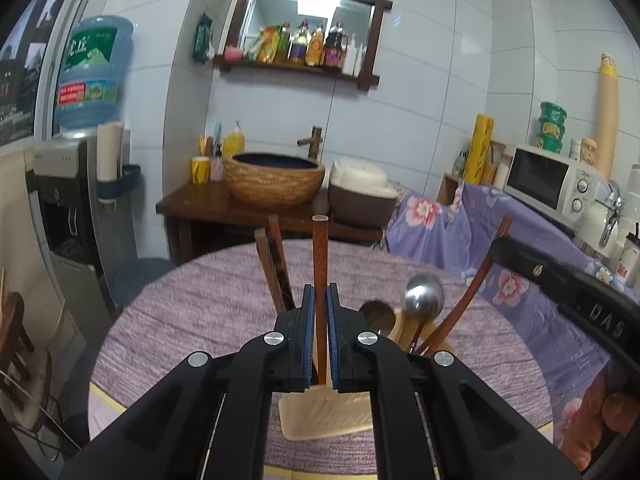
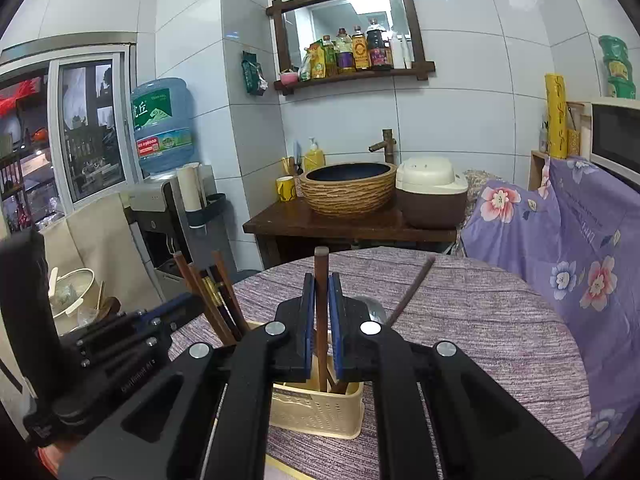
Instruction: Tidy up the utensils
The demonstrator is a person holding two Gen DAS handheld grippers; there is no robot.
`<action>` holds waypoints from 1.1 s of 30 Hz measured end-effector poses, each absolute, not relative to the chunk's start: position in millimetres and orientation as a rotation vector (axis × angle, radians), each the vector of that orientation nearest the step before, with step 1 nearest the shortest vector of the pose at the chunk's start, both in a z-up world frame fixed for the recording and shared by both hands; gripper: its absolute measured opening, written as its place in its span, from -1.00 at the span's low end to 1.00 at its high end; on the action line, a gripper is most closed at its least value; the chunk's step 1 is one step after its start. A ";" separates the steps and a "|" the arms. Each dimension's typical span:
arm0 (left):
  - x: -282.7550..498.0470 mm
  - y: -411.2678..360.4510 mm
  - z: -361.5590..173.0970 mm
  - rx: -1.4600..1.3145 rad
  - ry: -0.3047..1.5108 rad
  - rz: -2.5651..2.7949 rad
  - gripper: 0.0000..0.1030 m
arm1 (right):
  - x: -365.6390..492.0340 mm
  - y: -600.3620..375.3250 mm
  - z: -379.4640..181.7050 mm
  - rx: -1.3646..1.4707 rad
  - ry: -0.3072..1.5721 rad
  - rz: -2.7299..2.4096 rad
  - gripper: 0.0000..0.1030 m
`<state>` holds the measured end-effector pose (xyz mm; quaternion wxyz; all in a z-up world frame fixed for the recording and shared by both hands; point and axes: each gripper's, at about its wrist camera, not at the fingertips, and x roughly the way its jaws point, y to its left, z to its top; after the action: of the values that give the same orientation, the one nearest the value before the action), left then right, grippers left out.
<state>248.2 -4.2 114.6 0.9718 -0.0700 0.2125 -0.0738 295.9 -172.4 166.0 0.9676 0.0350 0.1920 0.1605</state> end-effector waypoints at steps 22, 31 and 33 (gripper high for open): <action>189.2 9.6 87.4 -0.154 0.366 -0.163 0.18 | 222.3 -199.8 127.9 0.028 0.316 0.248 0.34; 107.5 13.9 32.1 -0.123 0.312 -0.102 0.87 | 157.0 -215.4 40.7 -0.001 0.427 0.161 0.81; 84.9 12.5 21.0 -0.116 0.295 -0.100 0.89 | 137.3 -219.1 22.3 0.010 0.447 0.153 0.87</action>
<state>84.9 12.5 21.0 0.9862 -0.0578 0.1467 -0.0497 137.3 -219.1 22.3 0.9722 0.0052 0.2216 0.0758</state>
